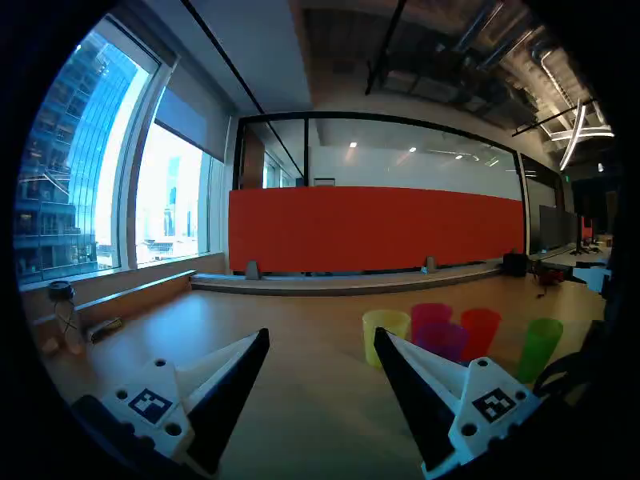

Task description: Pour water

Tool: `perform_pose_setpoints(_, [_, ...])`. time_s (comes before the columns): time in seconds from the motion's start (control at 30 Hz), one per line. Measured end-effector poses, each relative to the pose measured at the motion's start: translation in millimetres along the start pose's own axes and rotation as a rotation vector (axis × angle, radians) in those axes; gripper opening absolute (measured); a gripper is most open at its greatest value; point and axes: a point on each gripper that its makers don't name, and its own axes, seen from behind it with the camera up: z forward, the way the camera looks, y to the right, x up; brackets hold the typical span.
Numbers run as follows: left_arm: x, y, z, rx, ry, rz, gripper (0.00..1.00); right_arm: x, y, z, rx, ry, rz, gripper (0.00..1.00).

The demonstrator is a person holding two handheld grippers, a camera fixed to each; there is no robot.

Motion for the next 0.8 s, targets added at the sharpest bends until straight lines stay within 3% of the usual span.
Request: perform_pose_setpoints(0.8, [0.4, -0.6, -0.1, 0.0, 0.0, 0.0, 0.97, -1.0, 1.0, -0.4, -0.003, -0.003, 0.0, 0.99])
